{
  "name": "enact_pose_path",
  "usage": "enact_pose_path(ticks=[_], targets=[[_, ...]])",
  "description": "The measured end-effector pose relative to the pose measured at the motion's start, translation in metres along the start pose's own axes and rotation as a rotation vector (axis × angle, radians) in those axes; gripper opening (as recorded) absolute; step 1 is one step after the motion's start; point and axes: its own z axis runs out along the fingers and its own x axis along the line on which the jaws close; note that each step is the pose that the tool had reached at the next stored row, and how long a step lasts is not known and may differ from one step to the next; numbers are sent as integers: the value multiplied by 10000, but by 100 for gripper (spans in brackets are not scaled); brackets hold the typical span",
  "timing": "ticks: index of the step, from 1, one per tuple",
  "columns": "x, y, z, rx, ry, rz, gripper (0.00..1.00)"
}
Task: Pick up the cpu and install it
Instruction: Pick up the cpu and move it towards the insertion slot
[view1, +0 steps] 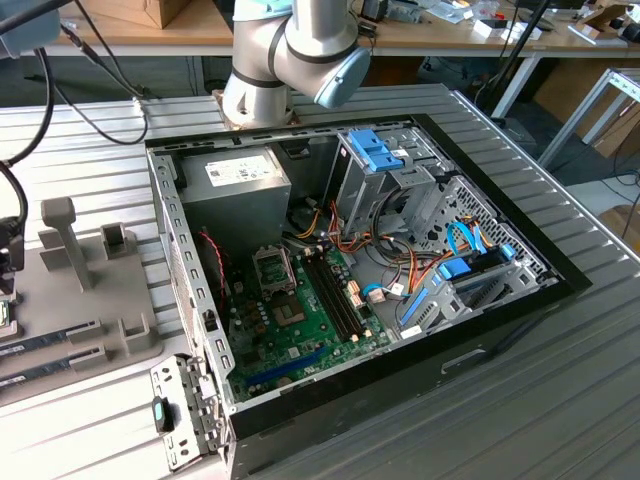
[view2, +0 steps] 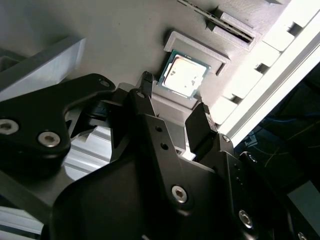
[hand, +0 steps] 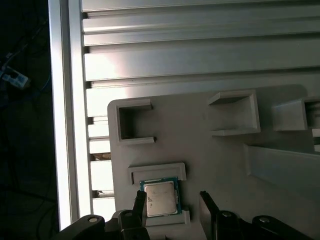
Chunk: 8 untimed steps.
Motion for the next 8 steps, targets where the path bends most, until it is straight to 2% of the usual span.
enact_pose_path(ticks=[8], targets=[[6,-2,31,0,0,0,54]])
